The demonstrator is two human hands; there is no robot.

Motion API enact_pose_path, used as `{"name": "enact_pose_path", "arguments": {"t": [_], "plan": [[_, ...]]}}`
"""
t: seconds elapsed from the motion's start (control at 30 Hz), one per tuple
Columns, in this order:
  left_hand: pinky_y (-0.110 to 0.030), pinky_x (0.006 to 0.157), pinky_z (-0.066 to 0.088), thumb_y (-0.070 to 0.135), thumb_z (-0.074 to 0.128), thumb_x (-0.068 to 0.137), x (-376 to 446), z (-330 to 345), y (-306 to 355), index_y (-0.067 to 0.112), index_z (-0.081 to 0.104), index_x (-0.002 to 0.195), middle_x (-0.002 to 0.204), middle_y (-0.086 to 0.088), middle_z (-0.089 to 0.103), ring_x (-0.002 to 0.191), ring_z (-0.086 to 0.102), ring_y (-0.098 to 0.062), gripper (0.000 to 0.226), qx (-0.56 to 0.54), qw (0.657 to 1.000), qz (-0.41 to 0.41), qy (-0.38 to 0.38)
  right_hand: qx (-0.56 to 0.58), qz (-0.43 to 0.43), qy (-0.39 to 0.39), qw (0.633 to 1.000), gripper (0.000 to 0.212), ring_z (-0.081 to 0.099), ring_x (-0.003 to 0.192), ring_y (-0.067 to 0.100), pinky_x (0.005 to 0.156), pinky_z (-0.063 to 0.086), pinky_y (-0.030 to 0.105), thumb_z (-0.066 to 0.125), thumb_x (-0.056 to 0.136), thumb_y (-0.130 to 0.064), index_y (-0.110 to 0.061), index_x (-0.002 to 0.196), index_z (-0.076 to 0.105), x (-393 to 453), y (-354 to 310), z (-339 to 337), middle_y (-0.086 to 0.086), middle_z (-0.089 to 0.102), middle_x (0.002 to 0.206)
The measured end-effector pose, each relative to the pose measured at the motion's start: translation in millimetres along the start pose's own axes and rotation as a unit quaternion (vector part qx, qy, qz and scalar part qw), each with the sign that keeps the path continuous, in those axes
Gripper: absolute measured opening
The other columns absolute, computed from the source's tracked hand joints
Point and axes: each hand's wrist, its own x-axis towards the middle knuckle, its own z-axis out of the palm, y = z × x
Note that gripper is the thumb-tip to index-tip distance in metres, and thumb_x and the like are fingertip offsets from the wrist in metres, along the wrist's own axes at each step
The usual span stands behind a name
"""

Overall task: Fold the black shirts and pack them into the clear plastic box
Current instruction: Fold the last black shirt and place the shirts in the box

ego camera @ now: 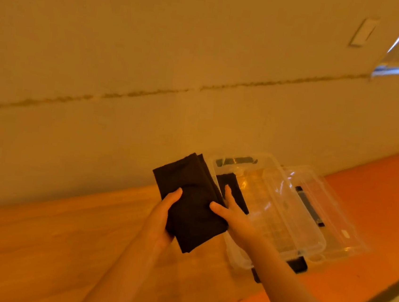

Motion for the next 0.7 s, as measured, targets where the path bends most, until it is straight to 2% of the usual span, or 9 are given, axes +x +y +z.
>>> {"name": "enact_pose_path", "arguments": {"t": [0.07, 0.17, 0.23, 0.33, 0.4, 0.53, 0.6, 0.7], "plan": [[-0.043, 0.078, 0.052, 0.027, 0.066, 0.073, 1, 7, 11, 0.017, 0.062, 0.101, 0.087, -0.008, 0.073, 0.093, 0.064, -0.030, 0.030, 0.012, 1.000, 0.008, -0.024, 0.036, 0.010, -0.033, 0.999, 0.136, 0.063, 0.103, 0.016, 0.078, 0.054, 0.025, 0.090, 0.030, -0.052, -0.022, 0.145, 0.025, 0, -11, 1, 0.003, 0.055, 0.128], [-0.043, 0.074, 0.053, 0.030, 0.070, 0.064, 9, 20, 20, 0.016, 0.061, 0.107, 0.101, -0.012, 0.069, 0.095, 0.064, -0.031, 0.046, 0.054, 0.998, 0.008, -0.039, 0.038, 0.019, -0.016, 0.999, 0.104, 0.063, 0.107, 0.021, 0.081, 0.053, 0.027, 0.090, 0.038, -0.048, -0.011, 0.127, 0.051, -1, -10, -4, 0.007, 0.065, 0.117], [-0.043, 0.073, 0.054, 0.032, 0.072, 0.063, 20, 26, 17, 0.016, 0.060, 0.111, 0.105, -0.013, 0.068, 0.095, 0.065, -0.032, 0.052, 0.076, 0.996, 0.001, -0.051, 0.044, 0.016, 0.008, 0.999, 0.079, 0.065, 0.103, 0.020, 0.079, 0.053, 0.026, 0.087, 0.048, -0.042, -0.011, 0.116, 0.059, -6, -7, -13, 0.006, 0.069, 0.110], [-0.045, 0.076, 0.055, 0.033, 0.075, 0.062, 38, 36, -1, 0.016, 0.059, 0.119, 0.108, -0.013, 0.069, 0.096, 0.067, -0.032, 0.061, 0.091, 0.994, -0.022, -0.059, 0.052, 0.006, 0.040, 0.998, 0.046, 0.066, 0.100, 0.020, 0.078, 0.053, 0.026, 0.078, 0.069, -0.028, -0.013, 0.110, 0.063, -13, 1, -34, 0.006, 0.070, 0.107], [-0.047, 0.081, 0.054, 0.029, 0.075, 0.063, 49, 45, -14, 0.013, 0.060, 0.116, 0.105, -0.015, 0.069, 0.097, 0.066, -0.033, 0.057, 0.078, 0.994, -0.042, -0.060, 0.060, -0.002, 0.067, 0.996, 0.049, 0.066, 0.099, 0.022, 0.075, 0.054, 0.027, 0.078, 0.069, -0.026, -0.012, 0.113, 0.062, -12, 10, -51, 0.007, 0.070, 0.107], [-0.043, 0.076, 0.053, 0.022, 0.071, 0.069, 73, 67, -29, 0.009, 0.064, 0.108, 0.093, -0.014, 0.072, 0.094, 0.066, -0.033, 0.041, 0.058, 0.993, -0.074, -0.067, 0.052, -0.015, 0.093, 0.994, 0.090, 0.066, 0.101, 0.023, 0.076, 0.055, 0.029, 0.090, 0.041, -0.042, -0.015, 0.120, 0.056, 0, 17, -83, 0.006, 0.068, 0.110], [-0.044, 0.079, 0.053, 0.020, 0.070, 0.073, 90, 81, -37, 0.010, 0.064, 0.109, 0.094, -0.014, 0.072, 0.094, 0.066, -0.032, 0.038, 0.058, 0.994, -0.075, -0.060, 0.054, -0.026, 0.099, 0.993, 0.097, 0.066, 0.101, 0.022, 0.075, 0.055, 0.029, 0.091, 0.036, -0.046, -0.015, 0.121, 0.056, 11, 20, -103, 0.006, 0.068, 0.110], [-0.046, 0.083, 0.053, 0.022, 0.073, 0.068, 120, 100, -50, 0.013, 0.063, 0.114, 0.104, -0.015, 0.070, 0.098, 0.065, -0.032, 0.047, 0.058, 0.994, -0.082, -0.036, 0.069, -0.022, 0.093, 0.993, 0.100, 0.066, 0.101, 0.022, 0.078, 0.055, 0.032, 0.090, 0.035, -0.048, -0.016, 0.123, 0.055, 31, 21, -138, 0.007, 0.067, 0.113]]}}
